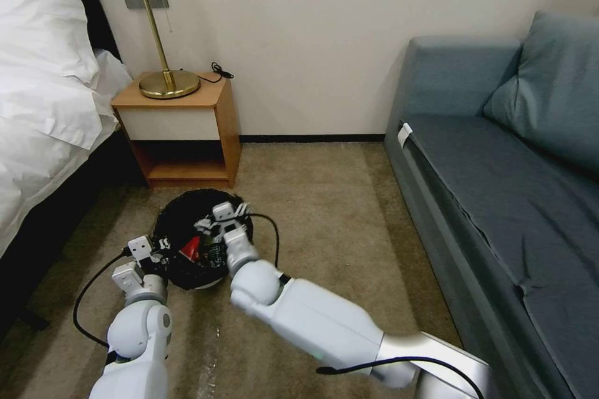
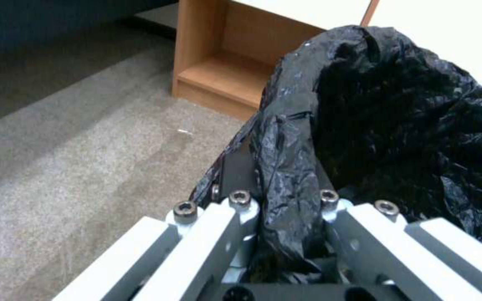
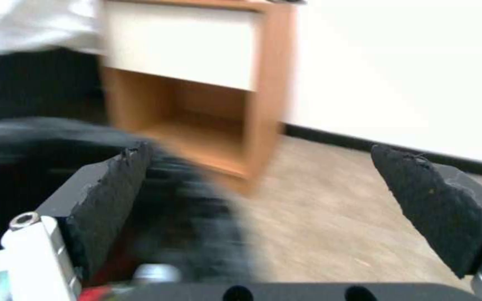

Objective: Pick up the trash bin, then pick up the garbage on the floor and place it into the trash bin.

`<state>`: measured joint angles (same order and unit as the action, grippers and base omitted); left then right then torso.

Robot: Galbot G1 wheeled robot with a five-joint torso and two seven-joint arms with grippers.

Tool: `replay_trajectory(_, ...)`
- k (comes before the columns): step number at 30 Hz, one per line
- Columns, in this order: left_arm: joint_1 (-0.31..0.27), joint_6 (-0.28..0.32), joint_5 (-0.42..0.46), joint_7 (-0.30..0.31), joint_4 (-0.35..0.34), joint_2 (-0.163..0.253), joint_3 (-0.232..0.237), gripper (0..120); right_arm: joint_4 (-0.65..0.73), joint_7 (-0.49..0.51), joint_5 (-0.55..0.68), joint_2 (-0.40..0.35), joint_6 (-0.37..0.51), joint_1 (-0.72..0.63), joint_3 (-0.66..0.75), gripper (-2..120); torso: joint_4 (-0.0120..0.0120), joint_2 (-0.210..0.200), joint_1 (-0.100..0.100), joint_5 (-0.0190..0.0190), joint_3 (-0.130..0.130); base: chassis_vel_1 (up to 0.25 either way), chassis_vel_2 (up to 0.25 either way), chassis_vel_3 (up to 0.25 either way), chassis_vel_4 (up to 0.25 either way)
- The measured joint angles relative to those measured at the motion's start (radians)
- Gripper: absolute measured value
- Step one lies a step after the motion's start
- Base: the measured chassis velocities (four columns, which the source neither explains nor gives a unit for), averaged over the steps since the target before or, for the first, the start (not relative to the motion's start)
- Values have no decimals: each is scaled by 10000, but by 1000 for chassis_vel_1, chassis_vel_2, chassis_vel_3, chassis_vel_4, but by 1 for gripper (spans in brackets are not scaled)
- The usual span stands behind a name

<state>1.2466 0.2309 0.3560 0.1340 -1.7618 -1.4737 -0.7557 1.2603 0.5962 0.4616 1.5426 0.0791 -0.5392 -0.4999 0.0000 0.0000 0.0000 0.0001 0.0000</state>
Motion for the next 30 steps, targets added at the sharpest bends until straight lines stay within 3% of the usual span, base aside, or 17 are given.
replay_trajectory(6,-1,-19,111,-29,20,80,-71,4,-536,-178,37,-404,225,-636,1230,100,-2,0,0,0,0,0,0,0,0)
replay_trajectory(12,14,-20,198,-31,-124,164,-172,4,-1469,-1276,100,-621,285,-1260,1647,100,-2,0,0,0,0,0,0,0,0)
replay_trajectory(24,184,-5,237,48,-563,117,-371,4,-2916,-3791,425,-581,-864,-1130,0,100,0,0,0,-1,0,0,0,0,0)
replay_trajectory(30,400,-5,240,78,-697,61,-470,4,-3798,-4634,-78,-219,-1493,-1209,-307,100,0,0,0,-2,0,0,0,0,0)
